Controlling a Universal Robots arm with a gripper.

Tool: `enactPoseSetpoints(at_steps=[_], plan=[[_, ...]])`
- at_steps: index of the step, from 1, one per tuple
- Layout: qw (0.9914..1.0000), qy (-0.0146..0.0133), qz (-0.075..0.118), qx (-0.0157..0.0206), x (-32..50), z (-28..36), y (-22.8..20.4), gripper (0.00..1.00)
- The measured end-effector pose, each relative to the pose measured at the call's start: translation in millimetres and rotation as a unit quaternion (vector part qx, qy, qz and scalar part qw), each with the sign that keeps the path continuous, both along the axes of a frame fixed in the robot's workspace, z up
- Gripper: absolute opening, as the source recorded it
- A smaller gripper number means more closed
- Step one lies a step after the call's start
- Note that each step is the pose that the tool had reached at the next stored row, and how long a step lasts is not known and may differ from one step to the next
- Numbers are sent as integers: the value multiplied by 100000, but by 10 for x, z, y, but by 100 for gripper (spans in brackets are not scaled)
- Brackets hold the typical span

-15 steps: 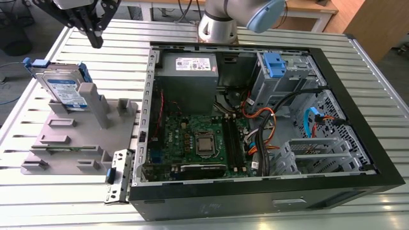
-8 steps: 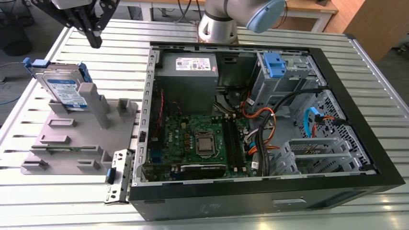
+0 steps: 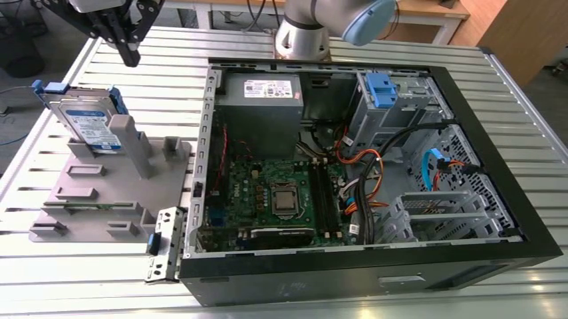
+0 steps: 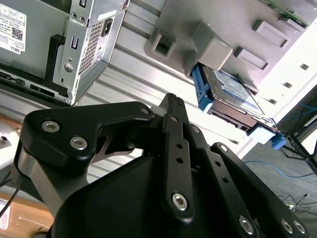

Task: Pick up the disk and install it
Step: 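Reach for the disk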

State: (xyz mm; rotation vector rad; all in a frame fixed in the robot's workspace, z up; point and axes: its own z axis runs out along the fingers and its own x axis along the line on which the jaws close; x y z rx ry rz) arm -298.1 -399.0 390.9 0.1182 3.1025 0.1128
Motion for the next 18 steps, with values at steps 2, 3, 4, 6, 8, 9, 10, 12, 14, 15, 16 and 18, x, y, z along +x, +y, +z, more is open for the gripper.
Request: enactPoseSetpoints(at_steps=[2,3,4,6,8,9,10,12,14,15,16,18], plan=[[100000,2,1,0,-8,0,0,11],[100000,1,1,2,-12,0,0,11],[100000,-2,-2,3,-18,0,0,11],[100000,1,0,4,-30,0,0,11],[100000,0,2,1,-43,0,0,11],[100000,-1,1,2,-50,0,0,11],[100000,2,2,0,-57,0,0,11],[100000,-1,4,2,-65,0,0,11],[100000,0,6,2,-69,0,0,11],[100000,2,3,2,-72,0,0,11],[100000,-1,2,3,-75,0,0,11],[100000,0,3,2,-75,0,0,11]])
